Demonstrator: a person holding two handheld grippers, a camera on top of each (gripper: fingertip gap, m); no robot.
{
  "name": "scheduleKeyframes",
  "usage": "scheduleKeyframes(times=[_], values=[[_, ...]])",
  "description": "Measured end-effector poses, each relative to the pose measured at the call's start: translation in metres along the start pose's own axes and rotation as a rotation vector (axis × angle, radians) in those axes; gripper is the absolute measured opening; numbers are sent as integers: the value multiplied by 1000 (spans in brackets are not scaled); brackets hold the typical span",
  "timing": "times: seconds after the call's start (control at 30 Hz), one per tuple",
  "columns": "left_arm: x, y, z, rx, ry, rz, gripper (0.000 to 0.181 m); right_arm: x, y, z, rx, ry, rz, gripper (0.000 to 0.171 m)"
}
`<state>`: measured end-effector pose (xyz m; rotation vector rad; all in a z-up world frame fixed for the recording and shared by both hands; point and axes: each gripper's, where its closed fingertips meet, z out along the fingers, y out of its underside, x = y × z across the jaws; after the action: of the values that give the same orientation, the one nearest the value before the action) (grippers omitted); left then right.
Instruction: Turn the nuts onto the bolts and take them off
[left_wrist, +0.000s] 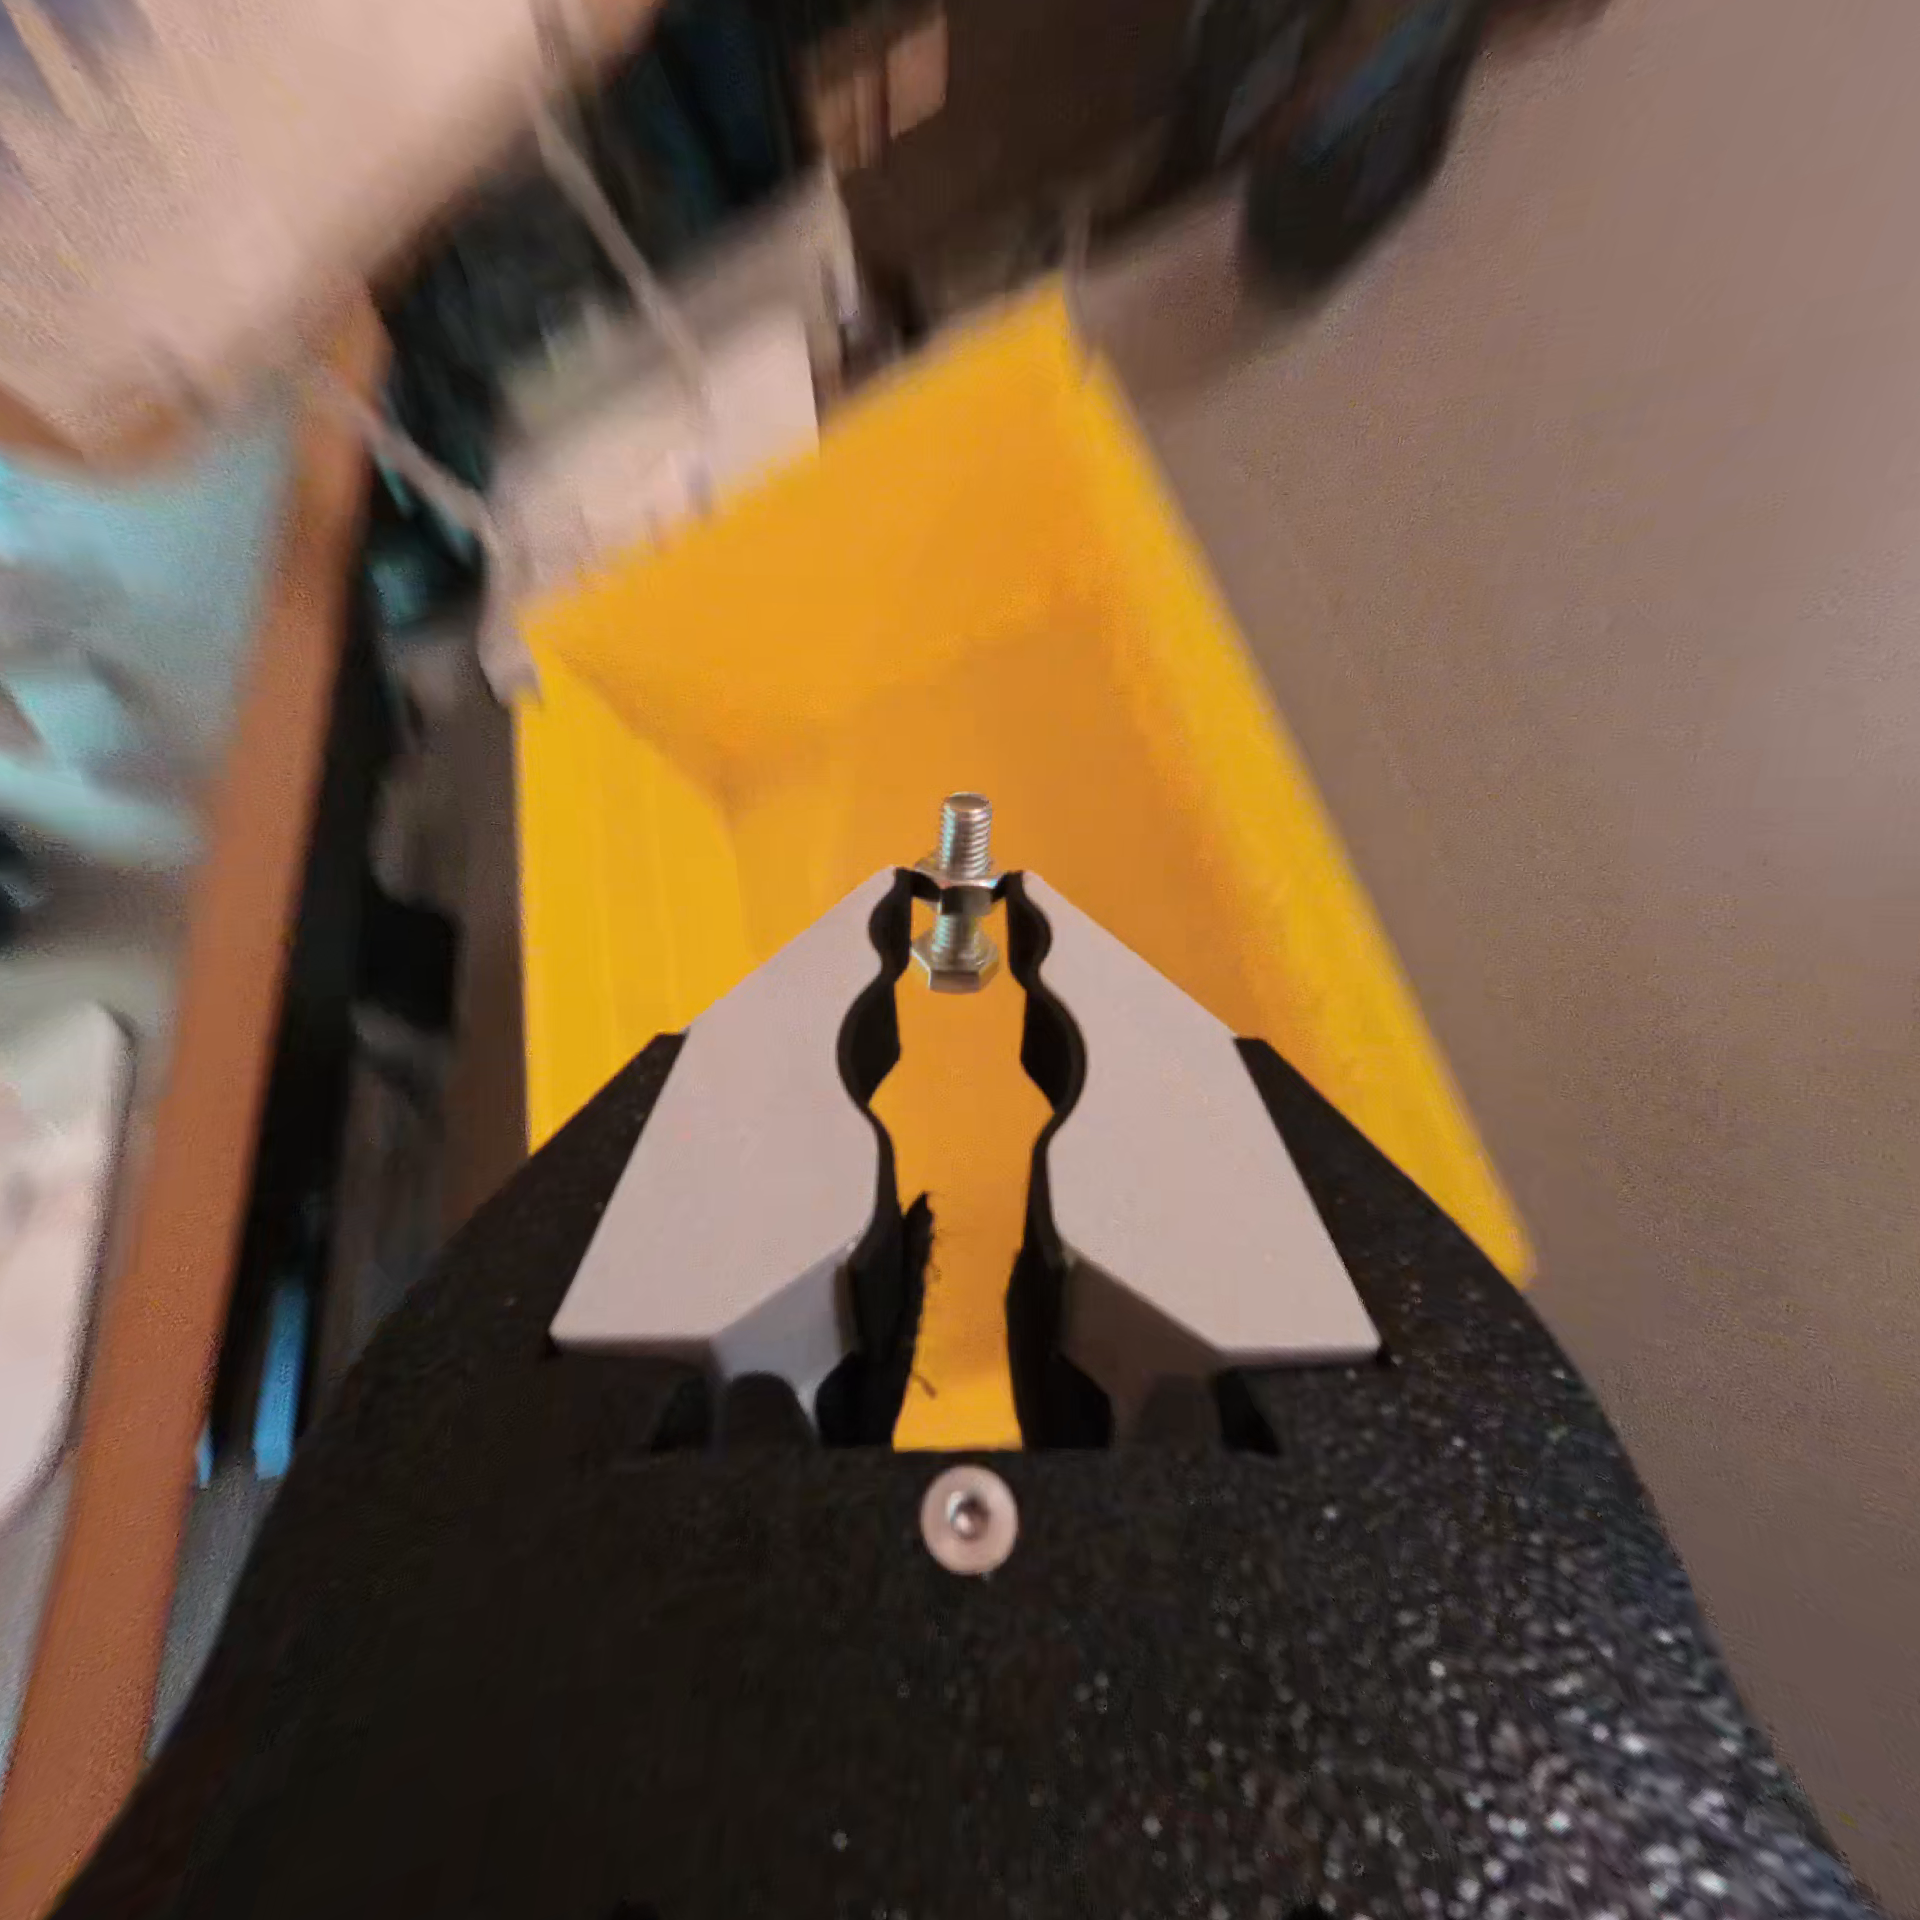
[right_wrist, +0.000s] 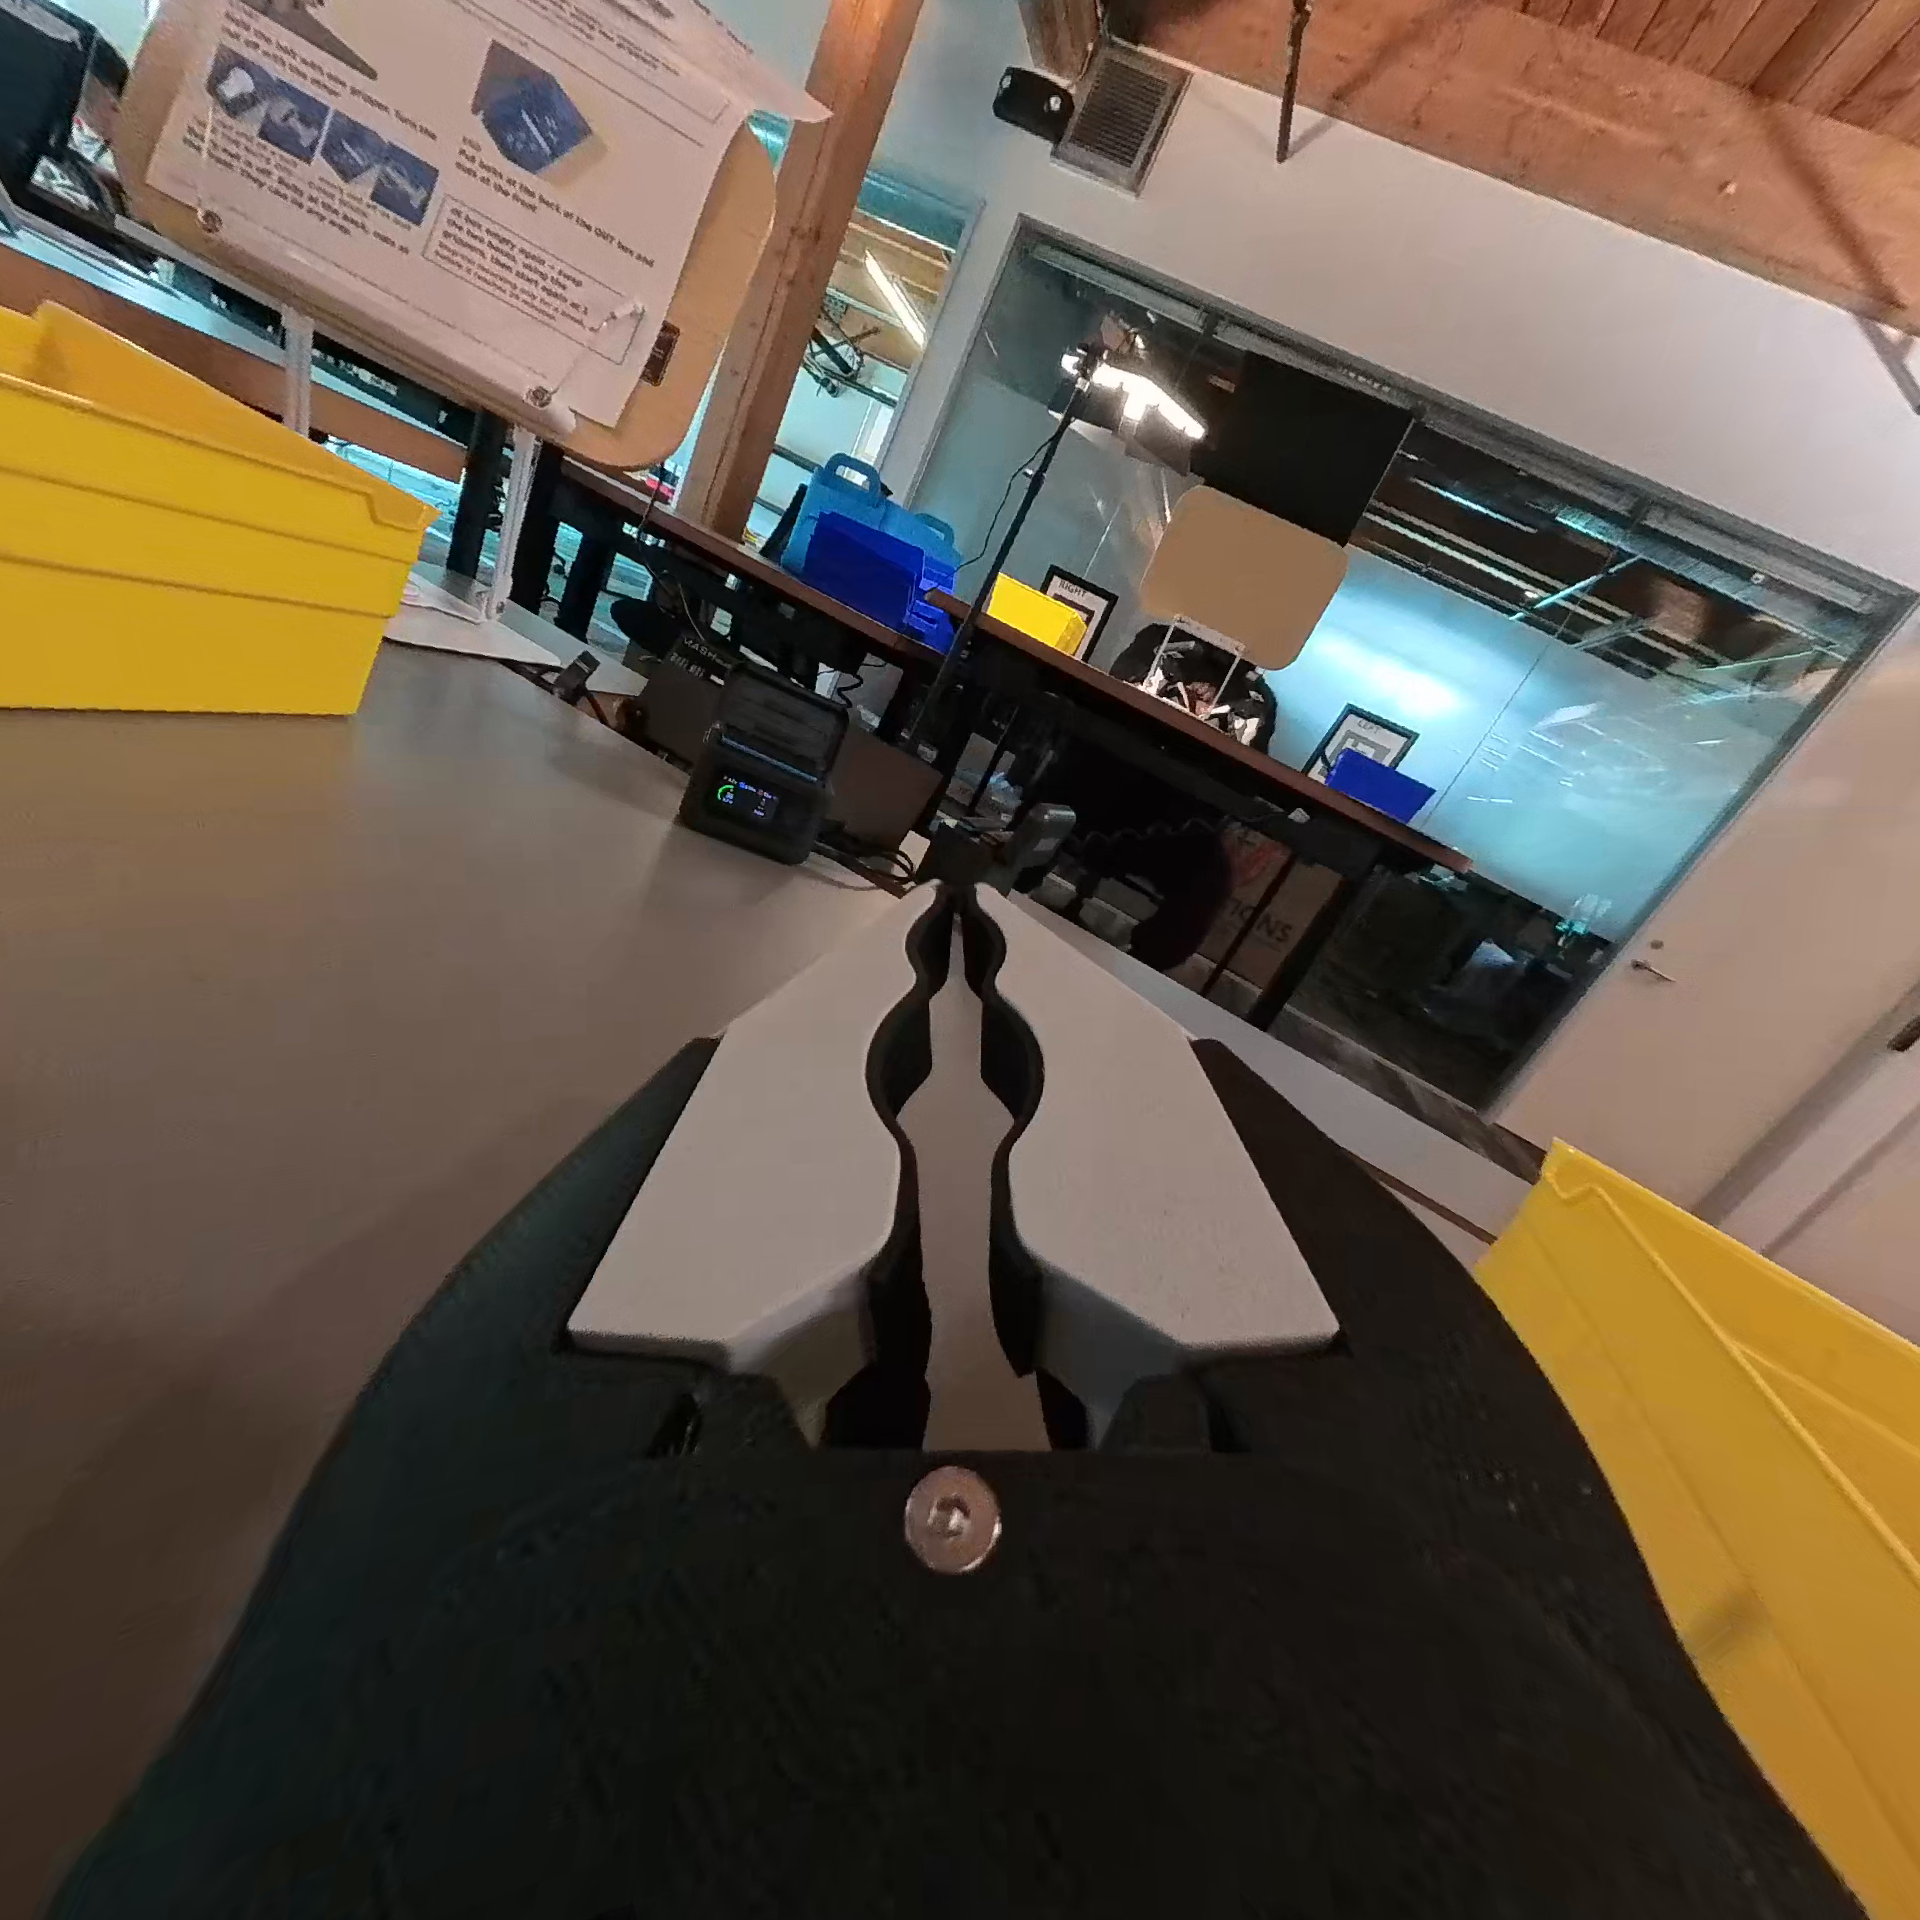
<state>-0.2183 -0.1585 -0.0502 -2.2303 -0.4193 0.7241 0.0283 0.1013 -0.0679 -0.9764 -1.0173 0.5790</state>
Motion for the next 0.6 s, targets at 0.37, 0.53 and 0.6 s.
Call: scheduleKeyframes(times=[0.37,0.53,0.6], values=[[230,-96,-42,768,477,362,15,-56,-31,-18,82,-613,507,16],[281,-64,-2,780,476,489,16,-68,-19,-20,-23,-731,598,18],[286,-60,1,749,463,530,16,-75,-13,-20,-77,-754,580,15]])
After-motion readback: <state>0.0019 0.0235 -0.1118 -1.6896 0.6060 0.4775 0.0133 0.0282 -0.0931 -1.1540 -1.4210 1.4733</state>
